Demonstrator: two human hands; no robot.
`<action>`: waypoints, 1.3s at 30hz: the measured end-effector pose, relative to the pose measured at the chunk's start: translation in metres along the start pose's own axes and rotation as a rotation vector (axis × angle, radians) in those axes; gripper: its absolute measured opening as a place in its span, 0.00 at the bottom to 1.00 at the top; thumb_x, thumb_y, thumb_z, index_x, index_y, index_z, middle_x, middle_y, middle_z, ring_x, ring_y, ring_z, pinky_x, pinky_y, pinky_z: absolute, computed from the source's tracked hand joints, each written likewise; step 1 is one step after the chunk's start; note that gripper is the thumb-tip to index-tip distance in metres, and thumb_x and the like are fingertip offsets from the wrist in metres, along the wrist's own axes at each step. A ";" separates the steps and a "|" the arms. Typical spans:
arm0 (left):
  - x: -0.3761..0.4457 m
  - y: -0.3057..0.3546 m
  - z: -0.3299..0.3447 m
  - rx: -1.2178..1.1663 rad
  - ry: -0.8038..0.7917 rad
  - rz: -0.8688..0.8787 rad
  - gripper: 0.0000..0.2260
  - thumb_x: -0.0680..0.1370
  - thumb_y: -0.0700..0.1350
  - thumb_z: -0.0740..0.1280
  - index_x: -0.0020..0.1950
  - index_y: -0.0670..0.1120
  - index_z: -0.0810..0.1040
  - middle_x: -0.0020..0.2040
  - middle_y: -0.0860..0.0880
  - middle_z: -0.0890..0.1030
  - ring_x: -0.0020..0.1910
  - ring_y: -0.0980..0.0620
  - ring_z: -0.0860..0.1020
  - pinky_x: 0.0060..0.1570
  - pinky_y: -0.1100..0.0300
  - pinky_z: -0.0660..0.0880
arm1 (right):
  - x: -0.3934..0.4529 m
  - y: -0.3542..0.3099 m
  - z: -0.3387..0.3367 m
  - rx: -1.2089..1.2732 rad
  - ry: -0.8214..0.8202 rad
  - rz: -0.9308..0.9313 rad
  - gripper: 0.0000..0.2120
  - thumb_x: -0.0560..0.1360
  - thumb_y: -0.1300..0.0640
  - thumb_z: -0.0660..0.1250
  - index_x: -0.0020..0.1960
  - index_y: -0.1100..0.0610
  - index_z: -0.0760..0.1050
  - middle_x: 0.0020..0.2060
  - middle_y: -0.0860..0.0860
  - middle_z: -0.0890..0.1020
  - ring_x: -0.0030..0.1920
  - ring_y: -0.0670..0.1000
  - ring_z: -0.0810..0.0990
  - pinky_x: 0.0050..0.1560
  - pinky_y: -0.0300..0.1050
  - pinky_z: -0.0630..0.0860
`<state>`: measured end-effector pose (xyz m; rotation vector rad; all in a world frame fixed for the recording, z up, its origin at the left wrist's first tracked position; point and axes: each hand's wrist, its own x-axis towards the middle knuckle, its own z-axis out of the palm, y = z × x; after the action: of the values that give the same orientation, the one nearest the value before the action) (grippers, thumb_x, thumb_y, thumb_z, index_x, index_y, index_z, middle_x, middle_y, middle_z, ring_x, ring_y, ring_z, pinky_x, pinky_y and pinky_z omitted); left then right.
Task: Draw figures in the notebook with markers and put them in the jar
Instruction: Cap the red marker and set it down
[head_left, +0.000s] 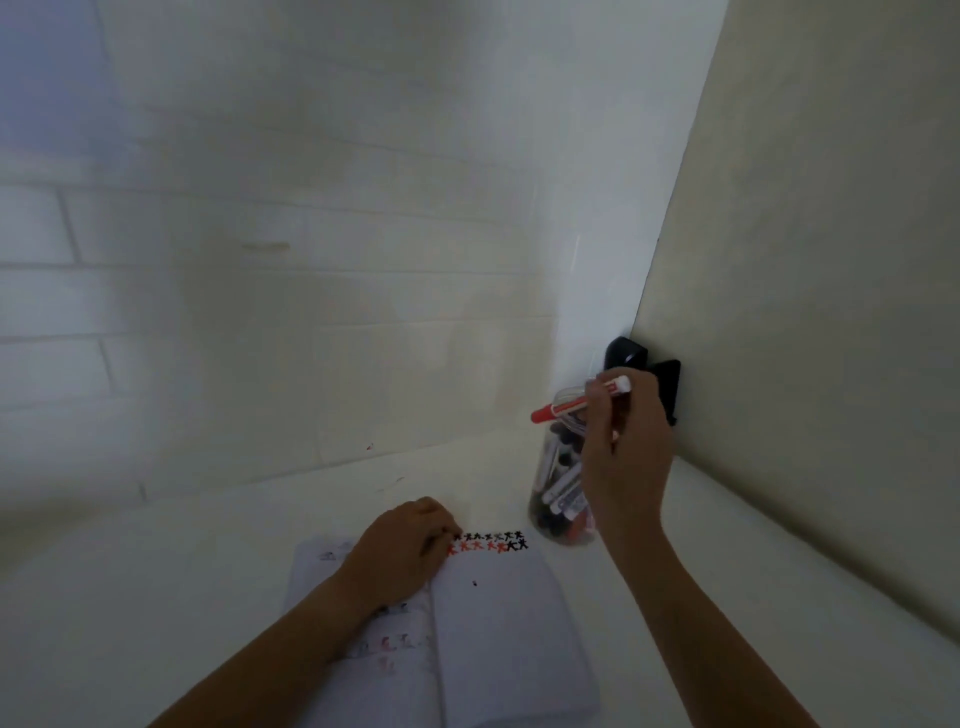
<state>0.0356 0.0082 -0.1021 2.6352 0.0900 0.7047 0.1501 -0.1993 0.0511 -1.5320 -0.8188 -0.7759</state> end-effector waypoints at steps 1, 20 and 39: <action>-0.002 0.000 -0.003 -0.007 -0.024 0.002 0.19 0.80 0.56 0.55 0.58 0.51 0.83 0.58 0.53 0.80 0.56 0.54 0.78 0.57 0.66 0.72 | 0.012 -0.001 -0.003 -0.018 0.013 0.002 0.03 0.84 0.57 0.62 0.52 0.52 0.72 0.38 0.44 0.76 0.37 0.40 0.78 0.38 0.29 0.71; -0.006 -0.004 -0.005 -0.033 -0.084 -0.002 0.20 0.80 0.59 0.56 0.63 0.53 0.80 0.62 0.54 0.77 0.60 0.56 0.75 0.63 0.59 0.72 | 0.059 0.027 0.007 -0.424 -0.404 0.068 0.04 0.85 0.59 0.58 0.59 0.57 0.67 0.48 0.55 0.80 0.45 0.56 0.81 0.43 0.54 0.80; -0.002 -0.016 0.003 -0.075 -0.042 0.040 0.16 0.80 0.57 0.59 0.61 0.55 0.81 0.59 0.57 0.77 0.59 0.58 0.74 0.60 0.59 0.73 | 0.057 0.047 0.009 -0.264 -0.397 0.098 0.08 0.86 0.59 0.56 0.65 0.54 0.67 0.35 0.50 0.76 0.34 0.50 0.79 0.29 0.36 0.71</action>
<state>0.0362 0.0218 -0.1117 2.5855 -0.0006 0.6520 0.2200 -0.1896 0.0732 -1.9866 -0.9475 -0.5271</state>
